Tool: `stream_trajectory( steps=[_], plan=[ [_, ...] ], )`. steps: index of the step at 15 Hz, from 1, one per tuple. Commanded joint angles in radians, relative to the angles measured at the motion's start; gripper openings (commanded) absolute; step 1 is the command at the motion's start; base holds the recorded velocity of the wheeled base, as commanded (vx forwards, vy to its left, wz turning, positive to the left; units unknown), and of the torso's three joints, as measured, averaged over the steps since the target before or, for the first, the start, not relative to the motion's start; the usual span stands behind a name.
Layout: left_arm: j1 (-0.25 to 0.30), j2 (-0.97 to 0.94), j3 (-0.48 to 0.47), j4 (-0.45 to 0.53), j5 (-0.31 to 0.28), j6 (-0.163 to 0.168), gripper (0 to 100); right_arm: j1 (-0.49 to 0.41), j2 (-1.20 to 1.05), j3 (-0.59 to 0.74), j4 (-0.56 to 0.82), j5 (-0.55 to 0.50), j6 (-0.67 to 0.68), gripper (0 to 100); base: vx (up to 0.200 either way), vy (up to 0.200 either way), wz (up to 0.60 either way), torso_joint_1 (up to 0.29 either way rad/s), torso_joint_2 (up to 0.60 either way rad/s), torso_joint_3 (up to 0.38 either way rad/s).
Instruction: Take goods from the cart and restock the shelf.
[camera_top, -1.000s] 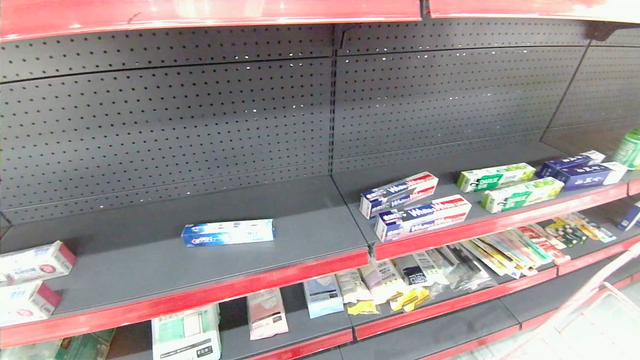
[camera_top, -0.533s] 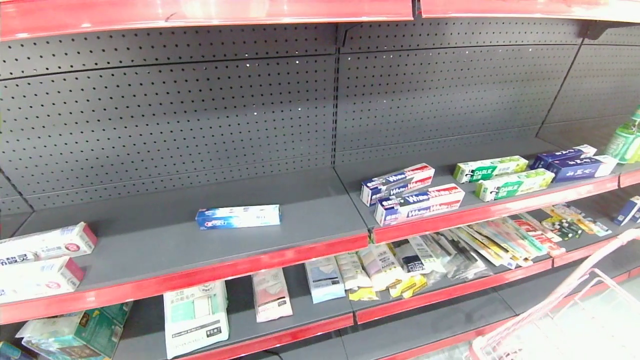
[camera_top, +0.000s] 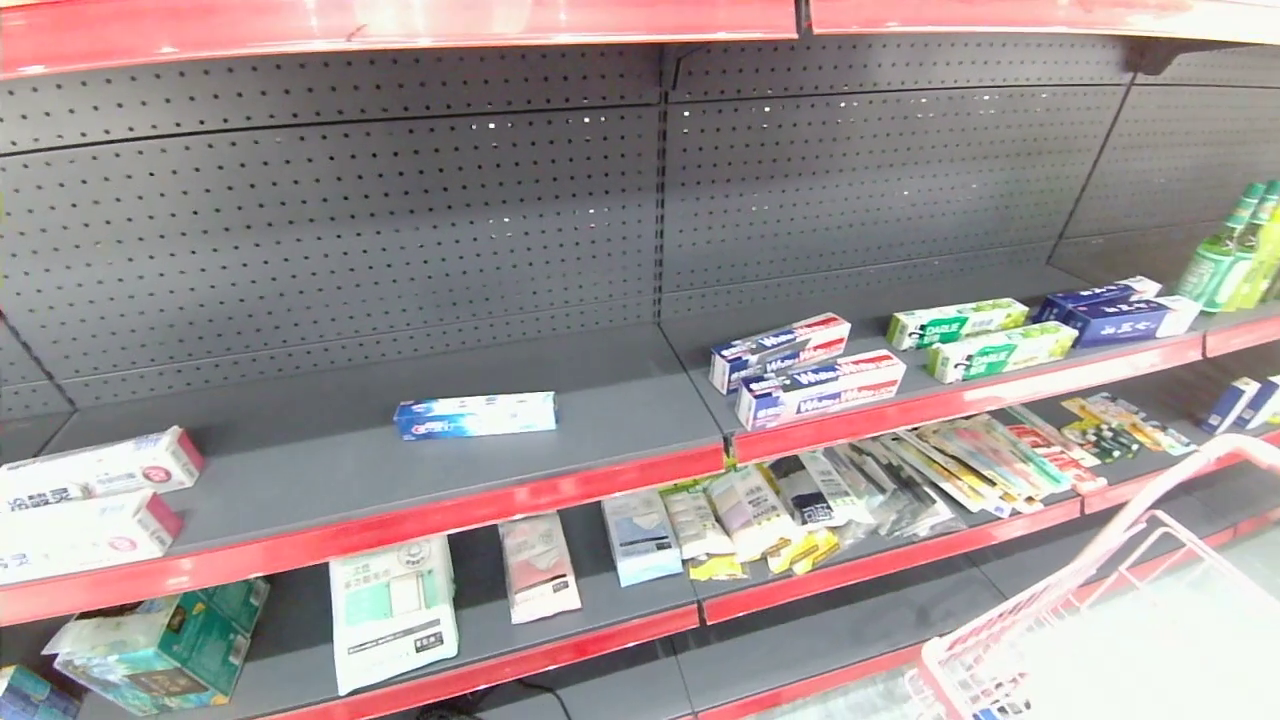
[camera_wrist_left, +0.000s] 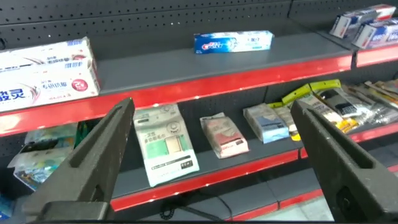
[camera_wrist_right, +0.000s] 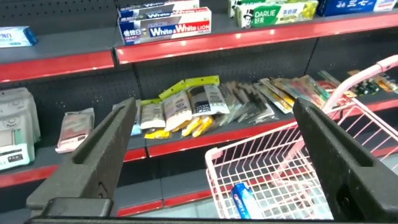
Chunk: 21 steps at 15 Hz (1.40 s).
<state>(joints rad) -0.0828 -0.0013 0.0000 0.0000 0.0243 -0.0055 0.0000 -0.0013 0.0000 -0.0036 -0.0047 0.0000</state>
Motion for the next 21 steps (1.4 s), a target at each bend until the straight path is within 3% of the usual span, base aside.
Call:
stream_trajectory(
  steps=[1,7,14,16,17,18,19,21],
  plan=[
    [0.0,0.001,0.0,0.0,0.0,-0.001,100,-0.002,0.001,0.0,-0.001,0.0,0.0,100,0.0,0.0,-0.6,-0.007,0.0,0.017],
    [0.0,0.001,0.0,0.0,0.0,-0.001,100,0.0,0.001,0.0,-0.001,0.0,0.0,100,0.0,0.0,-0.6,0.004,0.0,-0.002],
    [0.0,0.001,0.0,0.0,0.0,-0.001,100,-0.003,0.044,0.0,-0.004,-0.008,0.049,100,0.0,0.0,0.0,0.0,0.0,0.0],
    [0.0,0.001,0.0,0.0,0.0,-0.001,100,0.006,0.465,-0.494,-0.007,-0.018,0.161,100,0.0,0.0,0.0,0.0,0.0,0.0],
    [0.0,0.001,0.0,0.0,0.0,-0.001,100,0.003,0.673,-0.732,0.034,-0.012,0.144,100,0.0,0.0,0.0,0.0,0.0,0.0],
    [0.0,0.001,0.0,0.0,0.0,-0.001,100,0.0,0.693,-0.742,0.044,-0.018,0.115,100,0.0,0.0,0.0,0.0,0.0,0.0],
    [0.0,0.001,0.0,0.0,0.0,-0.001,100,-0.124,0.791,-0.676,0.122,-0.181,-0.115,100,0.0,0.0,0.0,0.0,0.0,0.0],
    [0.0,0.001,0.0,0.0,0.0,0.001,100,-0.166,0.991,-0.655,0.094,-0.152,-0.089,100,0.0,0.0,0.0,0.0,0.0,0.0]
  ],
)
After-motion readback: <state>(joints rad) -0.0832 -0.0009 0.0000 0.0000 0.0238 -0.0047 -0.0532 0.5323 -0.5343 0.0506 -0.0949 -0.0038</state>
